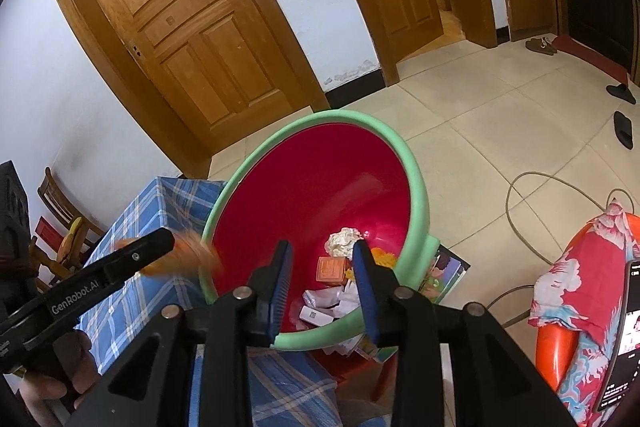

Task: Collect trash
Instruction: 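Open both tools to drop the snack bag and paper into the bucket, then move both open tools back toward the blue toy and green keychain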

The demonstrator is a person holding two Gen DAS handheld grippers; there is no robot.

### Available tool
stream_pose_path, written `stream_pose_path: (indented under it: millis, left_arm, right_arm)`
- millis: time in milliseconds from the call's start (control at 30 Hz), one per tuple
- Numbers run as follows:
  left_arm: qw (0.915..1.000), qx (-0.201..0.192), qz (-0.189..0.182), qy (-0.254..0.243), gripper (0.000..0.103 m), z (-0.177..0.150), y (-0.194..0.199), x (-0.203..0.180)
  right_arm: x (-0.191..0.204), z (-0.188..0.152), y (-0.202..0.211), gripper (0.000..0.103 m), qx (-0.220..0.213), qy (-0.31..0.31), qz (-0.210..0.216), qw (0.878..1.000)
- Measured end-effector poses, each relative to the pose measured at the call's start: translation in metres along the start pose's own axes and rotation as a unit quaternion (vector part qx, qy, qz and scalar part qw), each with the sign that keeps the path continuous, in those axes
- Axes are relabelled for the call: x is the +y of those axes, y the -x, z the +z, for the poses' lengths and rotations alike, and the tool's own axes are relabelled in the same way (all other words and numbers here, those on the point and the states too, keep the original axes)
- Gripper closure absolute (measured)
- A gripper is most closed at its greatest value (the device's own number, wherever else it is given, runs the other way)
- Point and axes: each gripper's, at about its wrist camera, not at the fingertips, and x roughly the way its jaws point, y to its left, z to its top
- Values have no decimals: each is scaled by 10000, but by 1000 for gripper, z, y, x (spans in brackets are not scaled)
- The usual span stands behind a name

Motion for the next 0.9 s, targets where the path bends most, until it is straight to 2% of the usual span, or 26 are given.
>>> stream_pose_path:
  millis: [233, 400, 567, 900]
  left_arm:
    - [9999, -94, 71, 72, 51, 0, 11, 5]
    - [9995, -216, 152, 200, 51, 0, 25, 16]
    - [9981, -362, 316, 380, 51, 1, 40, 36]
    - [9927, -504, 808, 742, 51, -4, 63, 91]
  right_arm:
    - [0, 0, 1, 64, -6, 1, 29, 10000]
    - [6, -1, 3, 57, -18, 29, 78, 10000]
    - [14, -1, 7, 46, -82, 54, 154, 9998]
    - [34, -2, 8, 40, -106, 141, 282, 9994]
